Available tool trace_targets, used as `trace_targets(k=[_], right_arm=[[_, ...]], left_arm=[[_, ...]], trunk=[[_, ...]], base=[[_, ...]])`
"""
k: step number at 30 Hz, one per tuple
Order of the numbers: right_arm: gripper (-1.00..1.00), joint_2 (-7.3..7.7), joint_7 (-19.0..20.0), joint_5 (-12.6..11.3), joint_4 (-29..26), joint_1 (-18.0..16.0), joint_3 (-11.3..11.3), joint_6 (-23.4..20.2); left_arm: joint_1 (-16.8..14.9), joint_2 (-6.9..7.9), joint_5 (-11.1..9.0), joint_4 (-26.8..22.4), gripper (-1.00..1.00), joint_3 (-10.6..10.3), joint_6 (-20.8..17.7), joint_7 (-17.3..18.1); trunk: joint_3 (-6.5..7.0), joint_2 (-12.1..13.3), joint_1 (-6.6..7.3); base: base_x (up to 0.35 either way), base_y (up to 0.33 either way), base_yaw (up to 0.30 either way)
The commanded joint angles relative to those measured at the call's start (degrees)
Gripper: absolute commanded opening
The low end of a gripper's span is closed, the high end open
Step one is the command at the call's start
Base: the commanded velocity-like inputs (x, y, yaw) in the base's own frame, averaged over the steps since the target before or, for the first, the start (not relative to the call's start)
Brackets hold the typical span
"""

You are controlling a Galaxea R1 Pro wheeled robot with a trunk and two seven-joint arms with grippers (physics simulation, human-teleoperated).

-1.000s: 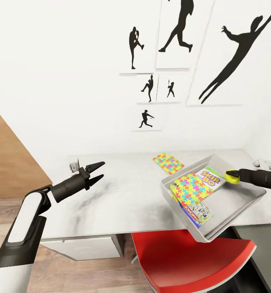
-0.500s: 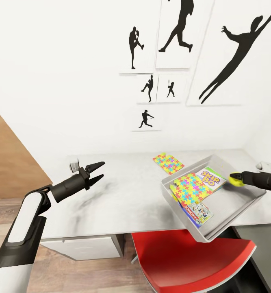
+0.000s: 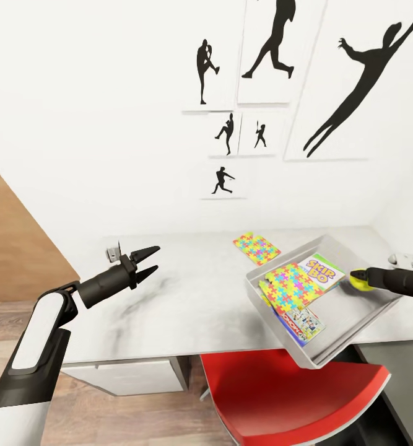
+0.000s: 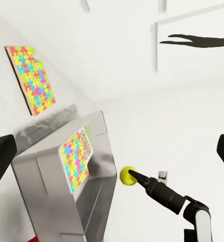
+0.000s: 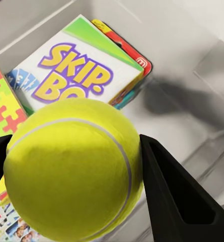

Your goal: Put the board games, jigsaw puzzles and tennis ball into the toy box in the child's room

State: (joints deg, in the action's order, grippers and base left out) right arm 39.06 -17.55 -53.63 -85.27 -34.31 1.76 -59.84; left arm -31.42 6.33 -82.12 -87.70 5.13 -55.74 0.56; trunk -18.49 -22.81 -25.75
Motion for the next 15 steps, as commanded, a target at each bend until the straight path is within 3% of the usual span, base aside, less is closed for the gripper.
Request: trace_targets(k=[1,15], right_arm=[[-1.00,-0.10,-0.84,-0.67,-0.05,-0.04,-0.01,-0.16],[-1.00,-0.63,-0.99,-0.52,0.01,0.09,-0.05,-0.16]], left_arm=[[-0.05,0.00,0.03,-0.01,1.00,0.06,-0.26,0.06],[-0.05,0.00,0.03,-0.01,1.00,0.06,-0.25,0.06]], trunk=[[-0.16,-0.11,-0.03],[-1.27,-0.11,-0.03]], base=[[0.000,0.000,0.000],[0.000,0.000,0.000]])
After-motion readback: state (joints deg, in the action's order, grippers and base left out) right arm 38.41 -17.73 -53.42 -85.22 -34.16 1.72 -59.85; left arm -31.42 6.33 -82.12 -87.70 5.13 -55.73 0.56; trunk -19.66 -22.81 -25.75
